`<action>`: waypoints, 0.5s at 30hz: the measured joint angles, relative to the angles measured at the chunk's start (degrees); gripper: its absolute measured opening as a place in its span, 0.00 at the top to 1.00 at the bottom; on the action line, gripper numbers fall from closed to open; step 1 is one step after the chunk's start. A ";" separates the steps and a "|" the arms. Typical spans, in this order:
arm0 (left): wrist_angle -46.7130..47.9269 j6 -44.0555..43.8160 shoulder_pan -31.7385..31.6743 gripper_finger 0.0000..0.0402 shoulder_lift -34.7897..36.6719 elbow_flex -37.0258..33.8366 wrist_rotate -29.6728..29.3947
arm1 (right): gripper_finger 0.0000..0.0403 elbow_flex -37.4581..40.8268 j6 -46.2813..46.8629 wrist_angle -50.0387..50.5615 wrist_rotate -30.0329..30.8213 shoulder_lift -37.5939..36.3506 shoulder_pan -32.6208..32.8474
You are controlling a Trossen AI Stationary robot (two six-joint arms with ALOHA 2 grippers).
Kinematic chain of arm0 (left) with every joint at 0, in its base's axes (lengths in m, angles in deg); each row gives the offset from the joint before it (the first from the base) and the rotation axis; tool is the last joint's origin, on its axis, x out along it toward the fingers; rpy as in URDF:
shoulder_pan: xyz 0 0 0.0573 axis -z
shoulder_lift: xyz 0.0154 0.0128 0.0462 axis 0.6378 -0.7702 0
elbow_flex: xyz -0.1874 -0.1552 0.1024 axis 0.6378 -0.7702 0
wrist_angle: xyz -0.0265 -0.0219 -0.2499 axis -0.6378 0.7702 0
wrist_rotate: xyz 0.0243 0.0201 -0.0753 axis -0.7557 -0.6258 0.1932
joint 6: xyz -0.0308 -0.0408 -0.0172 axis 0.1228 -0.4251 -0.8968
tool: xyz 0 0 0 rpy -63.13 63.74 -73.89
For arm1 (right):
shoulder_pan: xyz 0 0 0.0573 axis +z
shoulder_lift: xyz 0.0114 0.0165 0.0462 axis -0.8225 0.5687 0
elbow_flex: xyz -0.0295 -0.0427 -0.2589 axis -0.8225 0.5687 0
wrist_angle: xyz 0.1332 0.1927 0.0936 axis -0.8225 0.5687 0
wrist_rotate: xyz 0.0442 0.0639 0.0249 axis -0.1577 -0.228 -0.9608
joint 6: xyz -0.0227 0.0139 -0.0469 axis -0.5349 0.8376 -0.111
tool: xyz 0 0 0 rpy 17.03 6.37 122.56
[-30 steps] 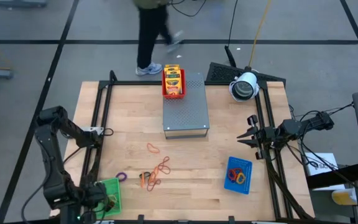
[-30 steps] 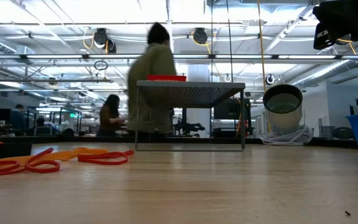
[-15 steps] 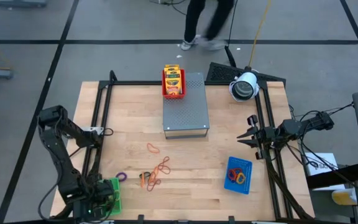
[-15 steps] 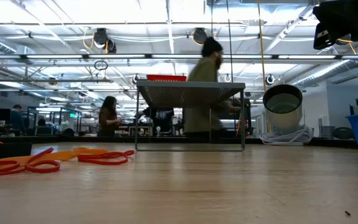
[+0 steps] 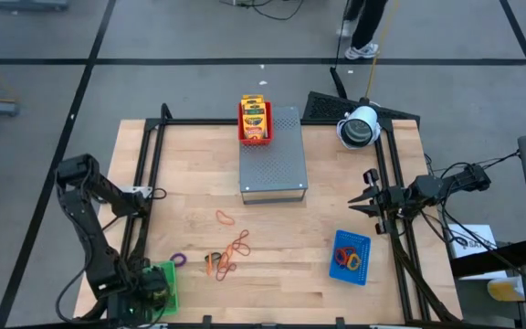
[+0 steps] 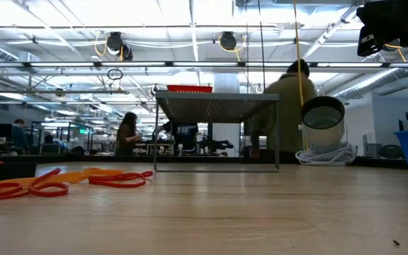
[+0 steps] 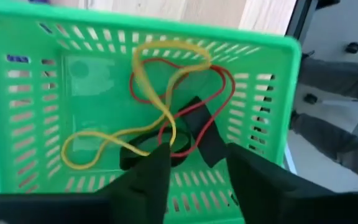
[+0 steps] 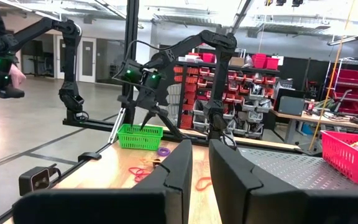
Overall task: Pick & Place Office Desk Supplies
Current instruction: Put the orange rubber band into the green bin
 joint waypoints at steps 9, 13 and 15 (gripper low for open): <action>3.98 -0.09 0.00 0.44 3.68 1.32 -1.86 | 0.89 0.00 0.01 0.00 0.00 0.00 0.02; 11.91 2.39 -0.80 0.44 5.12 6.51 -3.70 | 0.89 0.00 0.00 0.00 0.00 0.00 0.02; 15.76 5.50 -2.34 0.44 5.25 9.85 -4.58 | 0.89 0.00 0.02 0.00 -0.01 0.00 0.01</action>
